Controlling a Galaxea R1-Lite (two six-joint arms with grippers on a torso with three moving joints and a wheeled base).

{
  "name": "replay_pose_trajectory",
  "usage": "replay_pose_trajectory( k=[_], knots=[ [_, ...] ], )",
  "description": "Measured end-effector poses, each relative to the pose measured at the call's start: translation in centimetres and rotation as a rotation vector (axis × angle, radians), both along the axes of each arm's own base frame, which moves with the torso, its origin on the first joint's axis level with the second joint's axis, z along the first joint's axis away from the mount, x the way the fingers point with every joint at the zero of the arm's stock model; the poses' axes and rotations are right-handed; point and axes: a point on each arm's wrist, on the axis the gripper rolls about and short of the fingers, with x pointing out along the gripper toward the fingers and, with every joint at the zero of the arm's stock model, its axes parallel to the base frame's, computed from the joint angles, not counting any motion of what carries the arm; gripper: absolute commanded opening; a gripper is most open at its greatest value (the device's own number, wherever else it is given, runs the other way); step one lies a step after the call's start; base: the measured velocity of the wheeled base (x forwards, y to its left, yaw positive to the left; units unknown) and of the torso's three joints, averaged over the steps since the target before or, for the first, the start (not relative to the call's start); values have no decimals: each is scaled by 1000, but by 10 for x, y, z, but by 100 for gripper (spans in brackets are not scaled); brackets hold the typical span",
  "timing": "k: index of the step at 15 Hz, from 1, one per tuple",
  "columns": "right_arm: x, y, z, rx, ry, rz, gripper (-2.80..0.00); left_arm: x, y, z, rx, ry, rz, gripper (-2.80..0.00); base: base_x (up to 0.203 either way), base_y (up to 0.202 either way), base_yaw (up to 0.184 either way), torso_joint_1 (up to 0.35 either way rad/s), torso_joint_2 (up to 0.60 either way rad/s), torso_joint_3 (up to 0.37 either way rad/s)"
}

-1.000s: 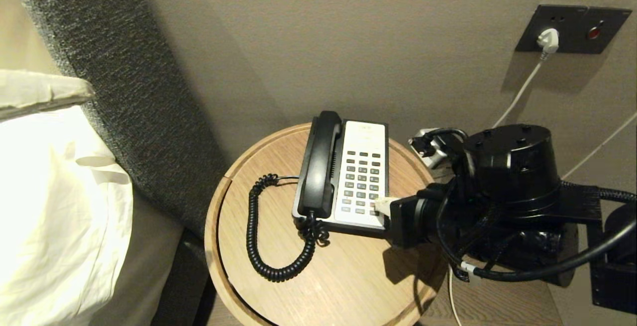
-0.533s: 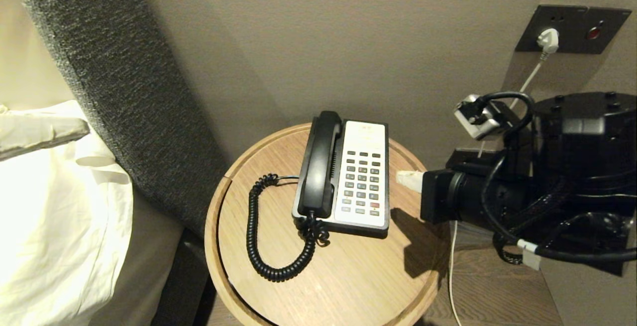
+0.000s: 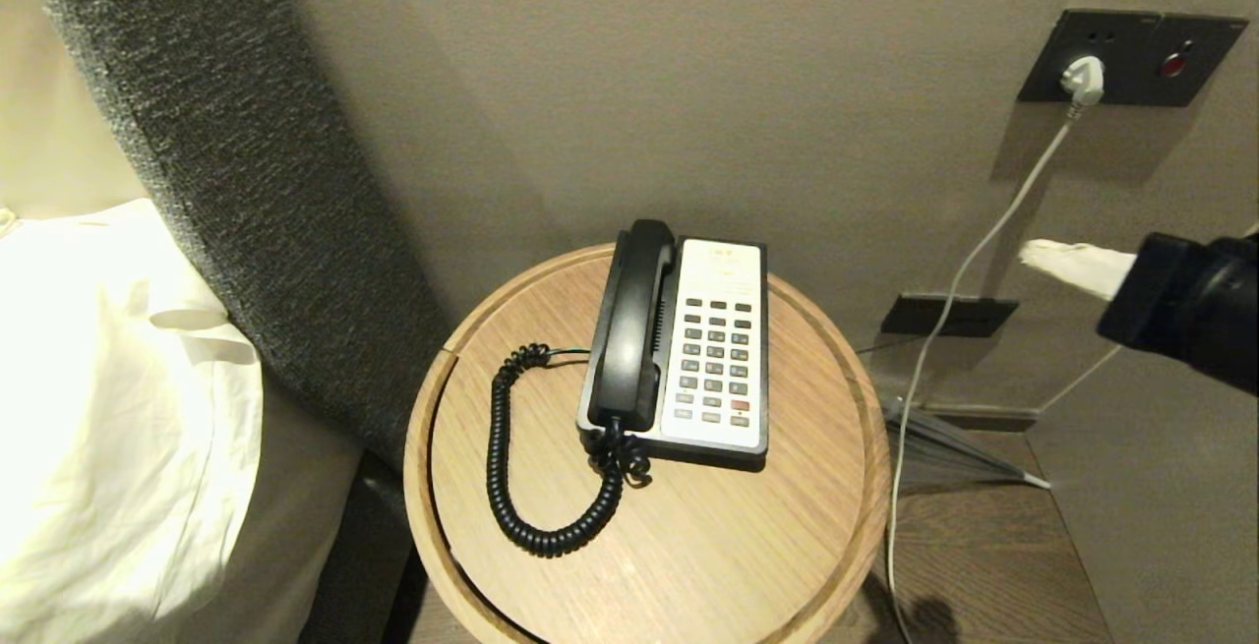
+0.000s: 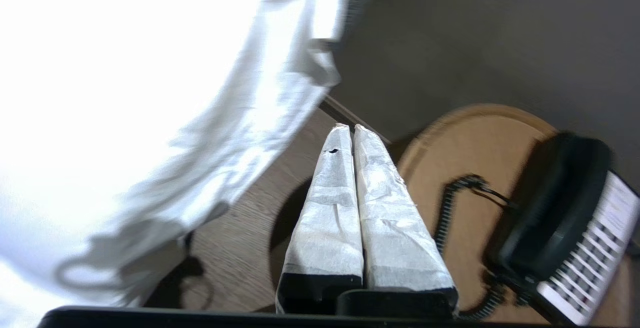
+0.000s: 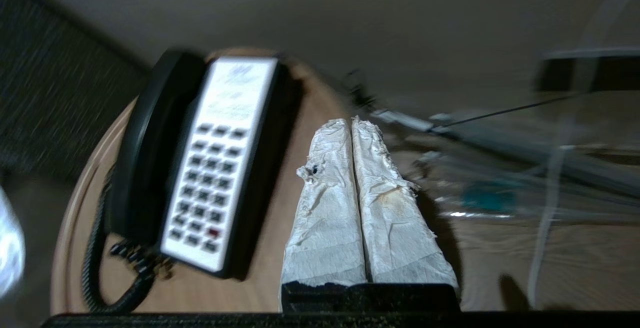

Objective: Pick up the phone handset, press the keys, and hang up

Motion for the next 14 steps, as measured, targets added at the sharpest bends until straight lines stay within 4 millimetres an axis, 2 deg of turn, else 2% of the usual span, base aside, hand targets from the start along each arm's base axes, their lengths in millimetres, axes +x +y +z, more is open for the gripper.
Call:
replay_pose_trajectory(
  k=[4, 6, 8, 10, 14],
  knots=[
    [-68, -49, -17, 24, -96, -176, -280, -43, 14, -52, 4, -10, 155, -280, 0, 0, 0, 0, 0, 0],
    [-110, -66, -33, 34, -141, -246, -280, -65, 15, -88, 9, -8, 218, -280, 0, 0, 0, 0, 0, 0],
    [-142, -75, -55, 44, -161, -311, -280, -81, 14, -119, 25, -13, 226, -280, 0, 0, 0, 0, 0, 0],
    [-155, -78, -79, 40, -167, -334, -280, -90, 12, -143, 88, -12, 181, -280, 0, 0, 0, 0, 0, 0],
    [-152, -75, -124, 55, -200, -233, -280, -91, 10, -167, 185, -52, 54, -280, 0, 0, 0, 0, 0, 0]
  ],
)
